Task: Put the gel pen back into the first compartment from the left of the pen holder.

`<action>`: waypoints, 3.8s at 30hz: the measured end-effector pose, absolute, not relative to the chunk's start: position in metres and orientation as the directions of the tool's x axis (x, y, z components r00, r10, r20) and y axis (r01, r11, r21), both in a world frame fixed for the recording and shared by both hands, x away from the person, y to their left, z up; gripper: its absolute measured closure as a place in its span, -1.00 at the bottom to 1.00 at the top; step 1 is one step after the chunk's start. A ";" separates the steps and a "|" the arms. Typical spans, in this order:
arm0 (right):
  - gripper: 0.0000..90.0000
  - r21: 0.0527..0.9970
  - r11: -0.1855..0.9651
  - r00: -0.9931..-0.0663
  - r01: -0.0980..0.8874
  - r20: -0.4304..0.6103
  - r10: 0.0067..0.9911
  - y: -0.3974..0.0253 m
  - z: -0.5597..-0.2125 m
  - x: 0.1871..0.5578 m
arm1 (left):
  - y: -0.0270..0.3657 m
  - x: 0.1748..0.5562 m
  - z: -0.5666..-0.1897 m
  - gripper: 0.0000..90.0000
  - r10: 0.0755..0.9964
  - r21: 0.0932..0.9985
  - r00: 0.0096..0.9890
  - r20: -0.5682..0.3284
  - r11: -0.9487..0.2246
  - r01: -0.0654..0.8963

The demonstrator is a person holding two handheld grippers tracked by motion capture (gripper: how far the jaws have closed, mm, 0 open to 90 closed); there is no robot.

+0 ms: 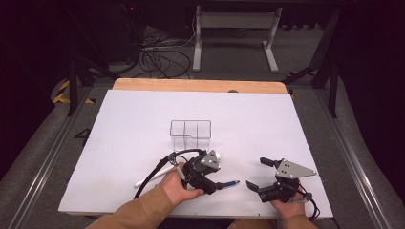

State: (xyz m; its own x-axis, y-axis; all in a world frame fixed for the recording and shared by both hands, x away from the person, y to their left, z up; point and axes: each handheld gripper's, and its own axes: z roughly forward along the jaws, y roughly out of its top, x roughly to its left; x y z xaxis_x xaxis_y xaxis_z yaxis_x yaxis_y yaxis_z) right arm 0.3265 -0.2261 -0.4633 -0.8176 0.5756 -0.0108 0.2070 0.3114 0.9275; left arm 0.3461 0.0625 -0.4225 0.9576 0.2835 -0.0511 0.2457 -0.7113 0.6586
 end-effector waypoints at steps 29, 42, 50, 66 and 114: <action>-0.92 0.929 0.311 -0.817 0.200 -0.017 0.577 -0.226 -0.464 0.326 | 0.039 0.348 -0.444 0.29 0.298 0.553 0.952 -0.068 -0.783 0.284; -0.92 0.928 0.314 -0.819 0.199 -0.019 0.574 -0.226 -0.464 0.326 | 0.031 0.342 -0.449 0.54 0.291 0.520 0.957 -0.019 -0.814 0.258; -0.92 0.928 0.316 -0.819 0.199 -0.020 0.573 -0.226 -0.464 0.326 | 0.031 0.342 -0.448 0.72 0.299 0.513 0.954 0.003 -0.820 0.255; -0.92 0.928 0.316 -0.820 0.196 -0.021 0.573 -0.226 -0.464 0.326 | 0.032 0.341 -0.441 0.76 0.285 0.499 0.958 -0.005 -0.830 0.250; -0.92 0.927 0.318 -0.816 0.199 -0.022 0.577 -0.225 -0.464 0.326 | 0.074 0.351 -0.380 0.76 0.318 0.657 0.948 -0.003 -0.714 0.242</action>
State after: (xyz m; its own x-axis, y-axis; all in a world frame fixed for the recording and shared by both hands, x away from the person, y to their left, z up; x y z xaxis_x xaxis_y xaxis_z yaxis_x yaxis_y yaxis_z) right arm 0.3260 -0.2252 -0.4645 -0.8165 0.5769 -0.0223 0.1994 0.3180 0.9269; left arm 0.3513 0.0739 -0.3803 0.9480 0.3181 -0.0029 0.2416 -0.7141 0.6570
